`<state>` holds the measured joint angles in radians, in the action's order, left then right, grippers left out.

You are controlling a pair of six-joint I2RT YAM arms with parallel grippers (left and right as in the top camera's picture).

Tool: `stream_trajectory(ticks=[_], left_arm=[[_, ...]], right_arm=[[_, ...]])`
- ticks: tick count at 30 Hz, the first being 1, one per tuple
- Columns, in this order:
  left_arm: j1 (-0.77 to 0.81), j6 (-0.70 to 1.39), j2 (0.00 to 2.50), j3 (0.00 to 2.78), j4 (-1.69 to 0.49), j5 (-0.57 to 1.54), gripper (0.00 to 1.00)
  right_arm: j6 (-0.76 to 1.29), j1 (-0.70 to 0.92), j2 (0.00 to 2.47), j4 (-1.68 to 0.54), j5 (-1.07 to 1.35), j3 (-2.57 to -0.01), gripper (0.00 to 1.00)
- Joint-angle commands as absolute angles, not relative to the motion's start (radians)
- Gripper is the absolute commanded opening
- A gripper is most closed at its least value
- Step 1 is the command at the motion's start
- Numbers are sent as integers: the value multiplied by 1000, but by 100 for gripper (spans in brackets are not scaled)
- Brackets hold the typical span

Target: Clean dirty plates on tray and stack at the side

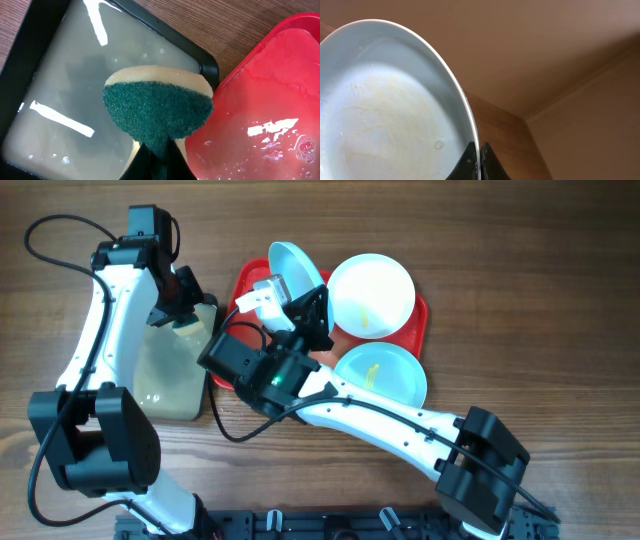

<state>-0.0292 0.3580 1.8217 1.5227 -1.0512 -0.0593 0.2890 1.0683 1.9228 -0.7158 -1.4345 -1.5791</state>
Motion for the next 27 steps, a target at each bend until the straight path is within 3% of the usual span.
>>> stream_trajectory(ticks=[1,5,8,10,16,17,18,19,22,27], left_arm=[[-31,375,1833,1511,-1048,-73,4],[-31,375,1833,1511,-1048,-73,4],[-31,375,1833,1511,-1048,-73,4],[-31,375,1833,1511,-1048,-73,4],[-31,375,1833,1511,-1048,-73,4],[-31,375,1833,1511,-1048,-73,4],[-31,375,1833,1511,-1048,-73,4],[-31,375,1833,1511,-1048,-73,4],[-31,375,1833,1511,-1048,-73,4],[-31,375,1833,1511,-1049,-73,4]], right_arm=[[288,1073,1903,-715,-1305,-1584,4],[336,967,1903,-767,-689,-1584,4],[347,770,1908,-729,-162,-1577,4],[341,689,1914,-696,6,-1556,4],[289,597,1989,-693,152,-1514,11],[290,597,2008,-696,160,-1512,20],[289,597,2022,-697,159,-1512,38],[290,595,2022,-701,159,-1512,44],[325,540,1986,-767,168,-1551,46],[294,237,1822,-1045,197,-1577,47]])
